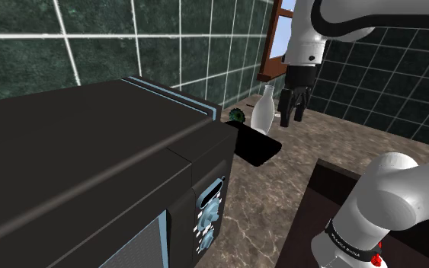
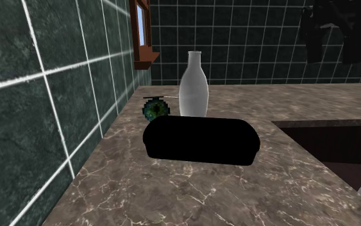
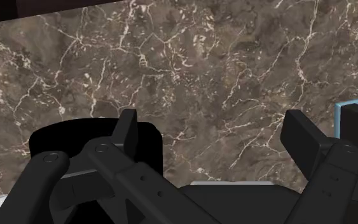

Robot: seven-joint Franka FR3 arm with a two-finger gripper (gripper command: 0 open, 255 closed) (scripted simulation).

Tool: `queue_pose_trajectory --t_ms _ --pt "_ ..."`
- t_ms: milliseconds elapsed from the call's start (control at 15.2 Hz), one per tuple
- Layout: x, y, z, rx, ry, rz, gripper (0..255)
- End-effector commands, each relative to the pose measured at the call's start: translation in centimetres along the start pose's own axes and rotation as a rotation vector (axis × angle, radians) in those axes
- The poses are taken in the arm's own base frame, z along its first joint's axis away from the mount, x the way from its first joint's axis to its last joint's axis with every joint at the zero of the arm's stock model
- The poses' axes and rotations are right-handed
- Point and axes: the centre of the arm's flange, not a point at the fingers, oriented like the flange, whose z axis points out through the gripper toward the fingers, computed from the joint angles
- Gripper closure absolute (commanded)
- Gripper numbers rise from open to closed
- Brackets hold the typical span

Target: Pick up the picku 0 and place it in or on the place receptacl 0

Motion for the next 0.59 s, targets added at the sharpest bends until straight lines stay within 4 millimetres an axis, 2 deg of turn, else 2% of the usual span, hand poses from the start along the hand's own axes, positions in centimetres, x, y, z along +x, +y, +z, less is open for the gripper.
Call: queue_pose_trajectory --t_ms 0,528 --pt "0.0 0.0 0.0 0.0 0.0 0.0 0" --pt "7.8 5.4 2.3 -0.027 0.042 0.0 0"
